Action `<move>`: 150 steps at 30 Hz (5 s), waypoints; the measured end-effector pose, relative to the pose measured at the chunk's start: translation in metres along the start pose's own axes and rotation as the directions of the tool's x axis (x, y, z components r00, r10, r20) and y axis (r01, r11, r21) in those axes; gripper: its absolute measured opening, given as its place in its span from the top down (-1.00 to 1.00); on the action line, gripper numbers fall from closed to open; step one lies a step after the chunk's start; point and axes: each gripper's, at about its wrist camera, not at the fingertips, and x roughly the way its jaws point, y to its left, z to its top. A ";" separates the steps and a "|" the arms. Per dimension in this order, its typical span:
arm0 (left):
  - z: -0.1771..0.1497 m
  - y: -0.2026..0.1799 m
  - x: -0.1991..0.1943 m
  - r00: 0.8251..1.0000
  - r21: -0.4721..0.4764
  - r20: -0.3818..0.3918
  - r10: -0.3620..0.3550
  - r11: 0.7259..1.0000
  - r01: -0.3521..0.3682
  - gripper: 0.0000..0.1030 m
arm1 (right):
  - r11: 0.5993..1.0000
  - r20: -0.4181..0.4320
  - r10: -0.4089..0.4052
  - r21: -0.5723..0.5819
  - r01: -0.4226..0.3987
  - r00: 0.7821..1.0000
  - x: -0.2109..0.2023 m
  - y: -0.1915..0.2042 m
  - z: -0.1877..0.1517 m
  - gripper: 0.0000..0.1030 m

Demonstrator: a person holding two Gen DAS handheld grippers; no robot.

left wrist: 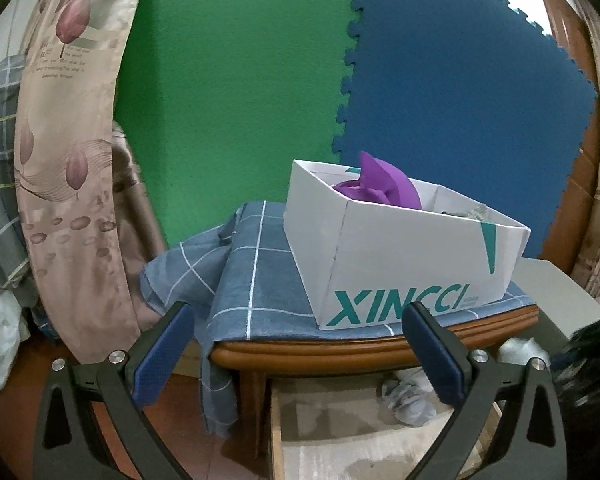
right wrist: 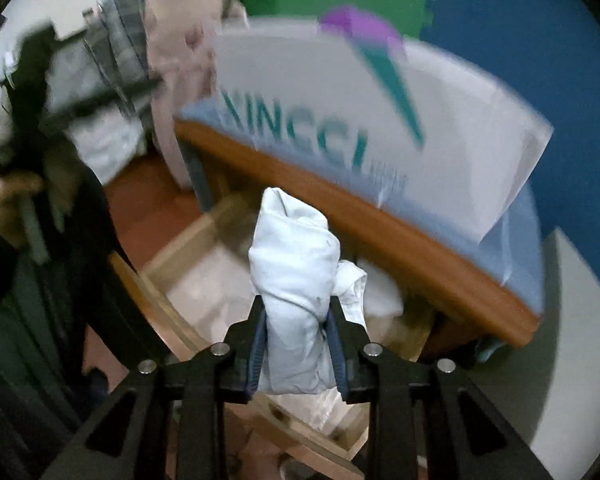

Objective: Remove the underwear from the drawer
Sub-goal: 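Lift the white underwear with the right gripper out of the drawer, then carry the white underwear with the right gripper over the white box, then lower the white underwear into the box and open the right gripper, then reach the left tool down into the drawer toward the white sock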

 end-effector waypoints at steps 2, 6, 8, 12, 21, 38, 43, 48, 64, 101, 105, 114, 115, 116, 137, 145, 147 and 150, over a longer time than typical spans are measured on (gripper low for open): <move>0.000 0.002 0.000 1.000 -0.011 -0.001 0.009 1.000 -0.009 -0.99 | 1.000 0.051 -0.007 -0.024 0.008 0.999 -0.023 0.008 0.007 0.45; 0.001 0.008 0.000 1.000 -0.039 -0.005 0.020 0.999 -0.021 -0.99 | 0.998 0.148 -0.007 -0.055 0.015 0.989 -0.074 0.015 0.025 0.45; 0.001 0.010 0.000 1.000 -0.051 -0.006 0.024 0.998 -0.024 -0.99 | 0.998 0.191 -0.008 -0.058 0.020 0.981 -0.094 0.016 0.034 0.45; 0.001 0.013 0.001 0.999 -0.062 -0.016 0.027 0.998 -0.028 -0.99 | 0.998 0.261 0.000 -0.060 0.016 0.965 -0.117 0.013 0.057 0.45; -0.002 0.007 0.005 0.999 -0.033 -0.040 0.025 0.999 -0.027 -0.99 | 0.996 0.380 -0.026 -0.067 0.055 0.924 -0.147 0.007 0.103 0.45; -0.005 0.006 0.007 0.999 -0.035 -0.053 0.014 0.999 -0.015 -0.99 | 0.994 0.491 -0.083 -0.025 0.109 0.867 -0.145 -0.040 0.242 0.45; -0.006 0.008 0.008 0.998 -0.041 -0.055 0.013 0.999 -0.016 -0.99 | 0.994 0.461 -0.092 -0.017 0.112 0.883 -0.112 -0.038 0.260 0.45; -0.006 0.008 0.009 0.998 -0.046 -0.057 0.009 0.999 -0.011 -0.99 | 0.995 0.416 -0.084 -0.019 0.101 0.906 -0.073 -0.029 0.263 0.45; -0.007 0.009 0.008 0.998 -0.051 -0.063 0.003 0.999 -0.006 -0.99 | 0.997 0.245 -0.060 -0.029 0.069 0.968 0.023 -0.015 0.246 0.45; -0.009 0.006 0.011 0.997 -0.044 -0.072 0.009 0.999 -0.012 -0.99 | 0.997 0.065 0.066 0.033 -0.068 0.996 0.092 -0.002 0.240 0.23; -0.011 0.007 0.011 0.996 -0.038 -0.083 0.015 0.999 -0.018 -0.99 | 0.996 0.138 0.074 0.036 -0.080 0.988 0.070 -0.004 0.232 0.00; -0.017 -0.013 0.009 0.994 0.066 -0.100 -0.037 0.997 0.043 -0.99 | 0.992 0.428 -0.085 0.120 0.036 0.900 -0.059 -0.059 0.138 -0.40; -0.020 -0.024 0.010 0.992 0.118 -0.111 -0.063 0.990 0.076 -0.99 | 0.988 0.417 -0.137 0.128 0.092 0.898 -0.064 -0.066 0.119 -0.40; -0.022 -0.032 0.011 0.989 0.146 -0.122 -0.084 0.984 0.101 -0.99 | 0.979 0.402 -0.189 0.144 0.142 0.896 -0.066 -0.073 0.098 -0.40; -0.114 -0.239 0.113 0.626 0.426 -0.726 -0.286 0.527 0.735 -0.96 | 0.779 0.355 -0.178 0.620 -0.089 0.918 -0.048 -0.175 -0.106 -0.40; -0.143 -0.245 0.158 0.516 0.283 -0.801 -0.303 0.567 0.773 -0.84 | 0.772 0.357 -0.148 0.625 -0.118 0.922 -0.044 -0.180 -0.108 -0.40; -0.151 -0.244 0.161 0.578 0.366 -0.775 -0.257 0.562 0.741 -0.80 | 0.766 0.355 -0.139 0.630 -0.127 0.925 -0.042 -0.181 -0.109 -0.40; -0.168 -0.236 0.162 0.707 0.549 -0.695 -0.134 0.536 0.641 -0.66 | 0.760 0.365 -0.125 0.633 -0.147 0.923 -0.042 -0.182 -0.111 -0.40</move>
